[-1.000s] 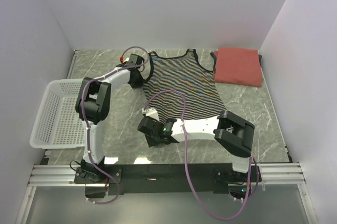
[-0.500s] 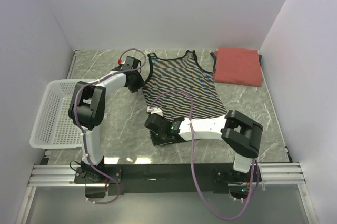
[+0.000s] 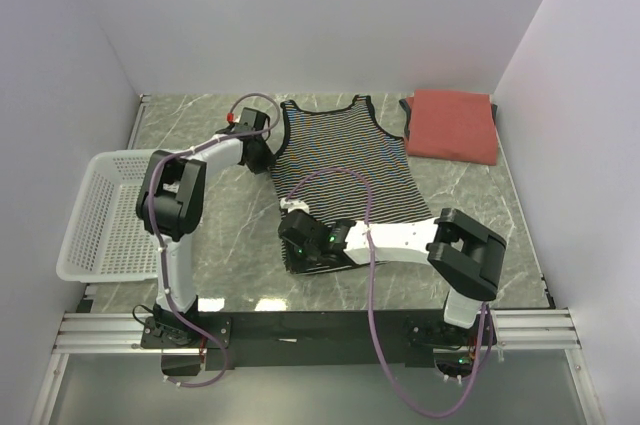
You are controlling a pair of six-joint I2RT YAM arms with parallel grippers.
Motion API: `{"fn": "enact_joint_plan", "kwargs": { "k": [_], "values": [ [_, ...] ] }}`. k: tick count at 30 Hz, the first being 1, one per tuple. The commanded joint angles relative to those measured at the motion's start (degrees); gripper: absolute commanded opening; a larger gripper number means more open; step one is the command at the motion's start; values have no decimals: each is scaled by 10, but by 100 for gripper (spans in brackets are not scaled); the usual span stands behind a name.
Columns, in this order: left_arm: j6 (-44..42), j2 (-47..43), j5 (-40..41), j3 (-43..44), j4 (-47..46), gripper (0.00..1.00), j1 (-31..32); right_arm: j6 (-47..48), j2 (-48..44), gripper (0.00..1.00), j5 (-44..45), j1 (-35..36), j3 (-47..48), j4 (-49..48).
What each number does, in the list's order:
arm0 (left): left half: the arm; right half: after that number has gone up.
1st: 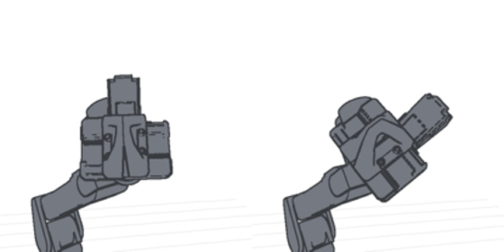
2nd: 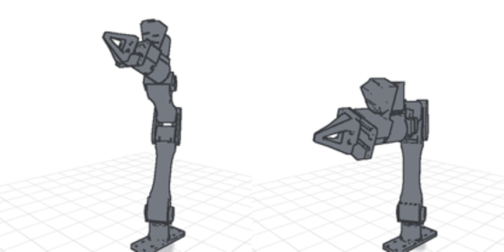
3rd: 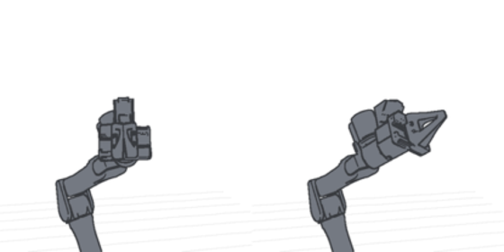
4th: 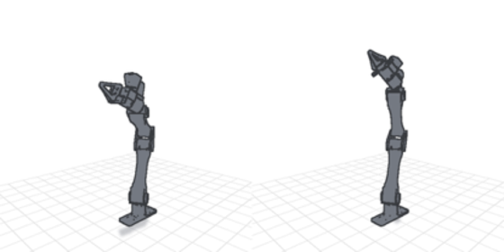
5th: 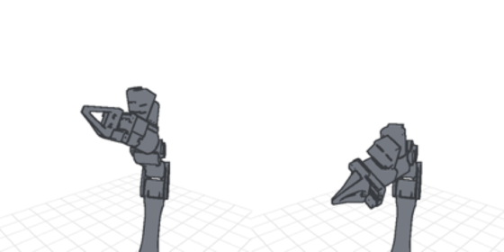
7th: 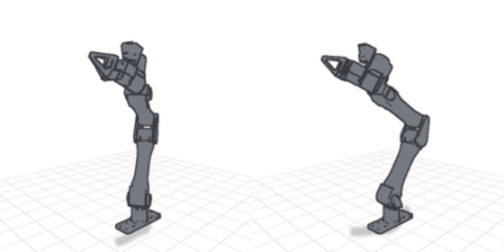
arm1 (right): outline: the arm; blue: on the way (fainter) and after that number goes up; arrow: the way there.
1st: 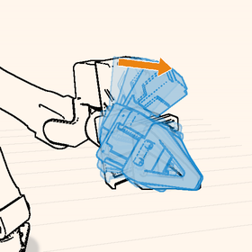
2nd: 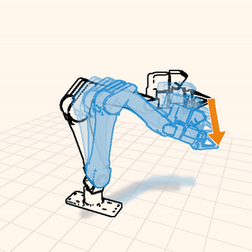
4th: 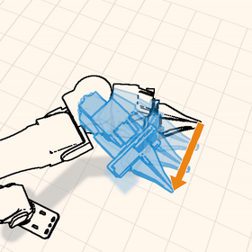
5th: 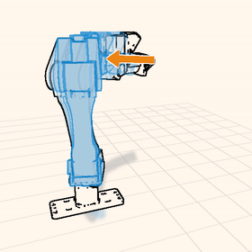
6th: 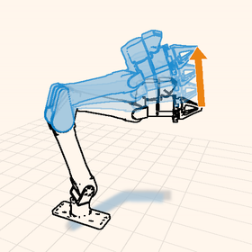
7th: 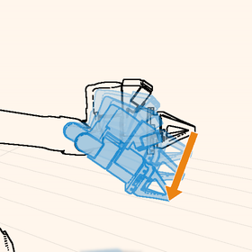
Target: Fold and stack the tank tops
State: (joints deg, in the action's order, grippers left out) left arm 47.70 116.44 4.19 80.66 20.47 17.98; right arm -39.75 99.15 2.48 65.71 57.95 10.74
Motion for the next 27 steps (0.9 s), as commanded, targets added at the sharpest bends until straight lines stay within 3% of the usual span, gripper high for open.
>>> {"fn": "enact_joint_plan", "kwargs": {
  "k": [1, 5, 6, 8, 16, 22, 27],
  "values": [
    [-5, 25, 16, 27, 6, 27, 0, -6, -34, 0, -2, -4, 4, -11],
    [-7, 37, 41, 36, 13, 17, 0, -7, -47, 0, -5, -5, 8, -7],
    [-5, 39, 49, 40, 24, 8, 0, -7, -49, 0, -8, -6, 8, -9],
    [-2, 35, 84, 46, 34, 1, -2, -9, -51, 0, -15, -4, 12, -12],
    [16, -53, 162, 11, 43, 1, -53, -41, -13, 0, -130, -1, 28, -91],
    [-1, -73, 169, 33, 72, 1, -72, -67, 14, 0, -193, -1, 71, -126],
    [-2, -72, 151, 66, 82, 1, -61, -75, -19, 0, -211, -45, 44, -142]
  ]
}}
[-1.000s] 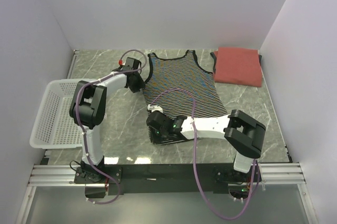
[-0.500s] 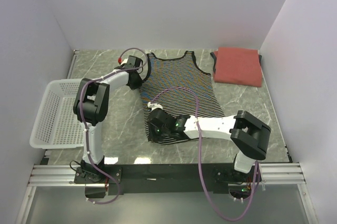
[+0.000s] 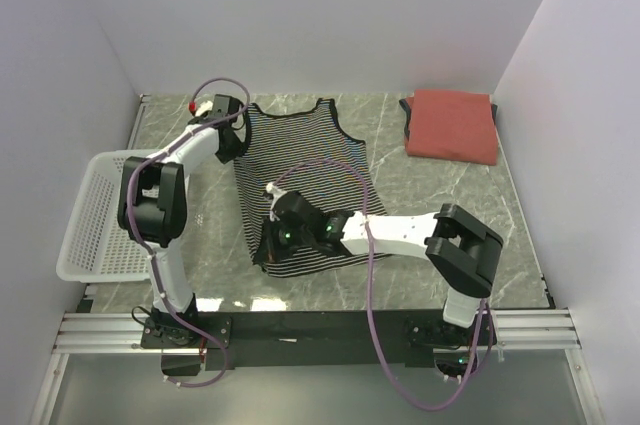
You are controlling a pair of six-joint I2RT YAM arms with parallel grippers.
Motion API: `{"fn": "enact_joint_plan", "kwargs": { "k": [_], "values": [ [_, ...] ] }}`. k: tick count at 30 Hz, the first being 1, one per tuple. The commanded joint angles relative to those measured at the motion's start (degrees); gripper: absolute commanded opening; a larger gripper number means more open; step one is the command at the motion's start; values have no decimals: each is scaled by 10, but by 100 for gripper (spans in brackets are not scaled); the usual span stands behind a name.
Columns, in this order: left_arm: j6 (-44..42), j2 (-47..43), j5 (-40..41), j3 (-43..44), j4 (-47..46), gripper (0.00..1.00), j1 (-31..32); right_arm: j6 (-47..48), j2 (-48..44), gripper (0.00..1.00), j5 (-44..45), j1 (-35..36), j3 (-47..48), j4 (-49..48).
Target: Fold and stack the tank tops
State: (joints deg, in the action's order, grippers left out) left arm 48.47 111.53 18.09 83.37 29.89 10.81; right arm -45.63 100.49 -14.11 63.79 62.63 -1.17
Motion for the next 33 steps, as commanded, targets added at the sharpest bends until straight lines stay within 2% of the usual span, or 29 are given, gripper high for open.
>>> {"fn": "enact_joint_plan", "kwargs": {
  "k": [1, 13, 18, 33],
  "values": [
    [-11, -20, 11, 55, -10, 1, 16, -17, -44, 0, -47, -34, -23, -30],
    [10, 102, 5, 207, 31, 1, 109, -36, -158, 0, -10, -96, -210, -81],
    [15, 134, 3, 233, 26, 1, 136, -53, -185, 0, 17, -105, -274, -101],
    [13, 157, 3, 263, 26, 1, 159, -75, -235, 0, 51, -121, -334, -115]
  ]
}}
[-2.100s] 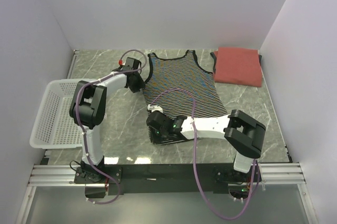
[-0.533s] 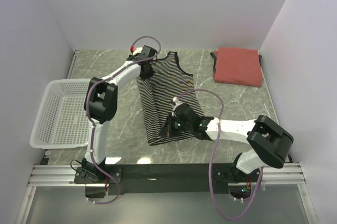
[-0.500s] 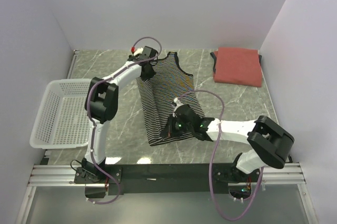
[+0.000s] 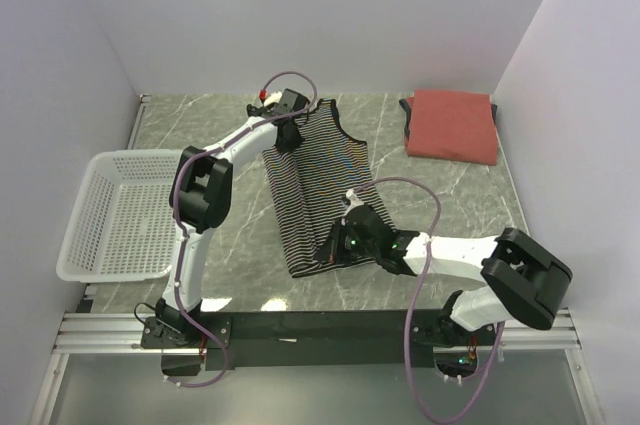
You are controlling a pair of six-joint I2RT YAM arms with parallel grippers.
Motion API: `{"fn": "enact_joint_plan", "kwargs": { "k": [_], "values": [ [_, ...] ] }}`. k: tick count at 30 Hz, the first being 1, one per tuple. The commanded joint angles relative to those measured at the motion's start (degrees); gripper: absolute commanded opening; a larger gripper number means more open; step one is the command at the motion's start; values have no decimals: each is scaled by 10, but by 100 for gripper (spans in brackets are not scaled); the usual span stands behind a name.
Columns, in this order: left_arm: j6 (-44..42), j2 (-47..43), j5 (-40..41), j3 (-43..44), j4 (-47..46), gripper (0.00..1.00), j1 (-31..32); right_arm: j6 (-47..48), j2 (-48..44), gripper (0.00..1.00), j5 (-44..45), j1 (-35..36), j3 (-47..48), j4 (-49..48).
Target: Fold and stack the tank tops
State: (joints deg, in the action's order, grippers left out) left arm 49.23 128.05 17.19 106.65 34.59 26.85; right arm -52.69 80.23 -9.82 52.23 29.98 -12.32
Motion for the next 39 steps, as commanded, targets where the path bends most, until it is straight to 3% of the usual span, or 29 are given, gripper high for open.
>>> {"fn": "enact_joint_plan", "kwargs": {
  "k": [1, 10, 13, 14, 15, 16, 18, 21, 23, 27, 33, 39],
  "values": [
    [4, -8, 12, 32, -21, 1, -1, -6, -37, 0, 9, -10, -10, -2],
    [-14, 19, -27, 37, -37, 1, 0, -8, -55, 3, 14, -28, -33, 8],
    [-27, 17, -50, 17, -64, 13, 5, -9, -69, 21, 27, -28, -40, 30],
    [-33, 11, -51, 12, -71, 18, 6, -7, -75, 33, 38, -27, -41, 37],
    [-34, 6, -51, 8, -79, 30, 6, -3, -91, 38, 45, -28, -41, 55],
    [-35, 2, -54, -3, -87, 34, 6, -2, -101, 46, 57, -27, -40, 68],
    [-39, -16, -54, -14, -94, 42, 6, 6, -131, 50, 89, -25, -33, 106],
    [-35, -36, -40, -24, -95, 45, 4, 21, -159, 51, 140, -15, -12, 153],
    [-20, -47, -18, -29, -82, 43, 0, 33, -154, 47, 160, 1, 18, 166],
    [9, -40, -9, -38, -58, 27, -14, 74, -69, 36, 172, 25, 86, 183],
    [16, -12, -30, -63, -65, 13, -35, 120, 80, 31, 182, 59, 183, 193],
    [8, 1, -41, -92, -77, 6, -53, 122, 187, 28, 185, 124, 247, 197]
  ]
}}
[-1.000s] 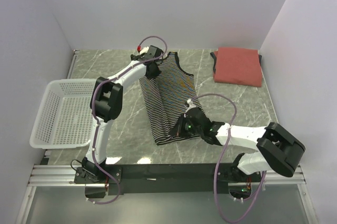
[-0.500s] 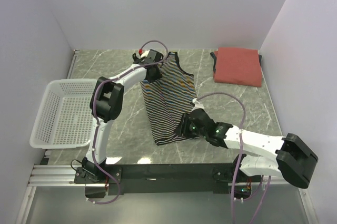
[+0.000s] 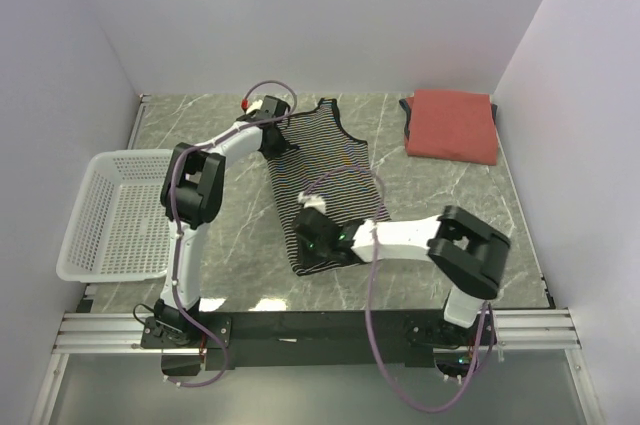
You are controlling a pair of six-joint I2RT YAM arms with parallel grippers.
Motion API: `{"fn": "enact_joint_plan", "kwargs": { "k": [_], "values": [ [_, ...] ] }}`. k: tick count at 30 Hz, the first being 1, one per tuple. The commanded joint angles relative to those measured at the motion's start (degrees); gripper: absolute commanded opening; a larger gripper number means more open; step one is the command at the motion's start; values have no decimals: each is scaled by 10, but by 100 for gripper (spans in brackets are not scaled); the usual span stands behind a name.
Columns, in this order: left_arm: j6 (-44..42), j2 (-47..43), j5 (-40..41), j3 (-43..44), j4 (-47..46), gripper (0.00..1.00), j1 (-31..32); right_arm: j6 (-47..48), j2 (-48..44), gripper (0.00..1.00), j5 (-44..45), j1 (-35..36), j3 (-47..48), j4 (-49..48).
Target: Fold and stack the tank tops
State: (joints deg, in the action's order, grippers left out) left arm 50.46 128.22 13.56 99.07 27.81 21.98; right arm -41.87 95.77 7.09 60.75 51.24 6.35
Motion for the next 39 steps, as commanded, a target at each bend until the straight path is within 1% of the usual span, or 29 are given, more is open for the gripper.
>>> {"fn": "enact_joint_plan", "kwargs": {
  "k": [1, 4, 7, 10, 11, 13, 15, 17, 18, 20, 22, 23, 24, 26, 27, 30, 32, 33, 35, 39],
  "values": [
    [-7, -1, -6, -18, -10, 6, -10, 11, 42, 27, 12, 47, 41, 9],
    [-28, -2, -21, -22, -20, 6, -22, 1, 84, 27, -17, 67, 76, -8],
    [-78, 4, -62, -4, -11, 8, -39, -3, 127, 26, -69, 67, 116, -46],
    [-121, 20, -103, 31, 0, 12, -54, 4, 162, 25, -102, 67, 170, -63],
    [-127, 22, -107, 37, 7, 15, -57, 11, 167, 25, -107, 65, 195, -63],
    [-145, 14, -131, 36, -4, 19, -69, 15, 163, 24, -97, 66, 211, -63],
    [-143, -5, -143, 32, -16, 24, -72, 22, 131, 25, -89, 58, 209, -63],
    [-147, -29, -160, 25, -37, 30, -72, 32, 102, 29, -71, 46, 195, -61],
    [-146, -35, -168, 22, -49, 32, -71, 35, 71, 32, -54, 43, 186, -49],
    [-131, -45, -168, 24, -50, 33, -70, 41, 41, 36, -20, 31, 160, -35],
    [-109, -41, -155, 39, -31, 32, -69, 54, 17, 39, 3, 24, 153, 5],
    [-100, -43, -151, 38, -27, 30, -69, 68, 14, 41, 28, 23, 153, 19],
    [-92, -47, -150, 28, -41, 30, -68, 72, 17, 45, 41, 22, 153, 45],
    [-70, -64, -141, -2, -58, 31, -62, 86, 27, 50, 67, 22, 149, 62],
    [-66, -69, -137, -11, -64, 31, -57, 88, 30, 54, 71, 22, 146, 72],
    [-54, -77, -137, -29, -84, 32, -45, 87, 45, 56, 87, 22, 135, 83],
    [-48, -64, -137, -23, -77, 32, -37, 84, 57, 58, 98, 21, 129, 90],
    [-47, -58, -121, -20, -73, 32, -33, 82, 60, 58, 114, 22, 128, 99],
    [-45, -43, -116, -15, -64, 31, -31, 84, 68, 60, 125, 23, 121, 101],
    [-41, -32, -100, -21, -57, 30, -25, 90, 88, 63, 126, 27, 114, 92]
  ]
}}
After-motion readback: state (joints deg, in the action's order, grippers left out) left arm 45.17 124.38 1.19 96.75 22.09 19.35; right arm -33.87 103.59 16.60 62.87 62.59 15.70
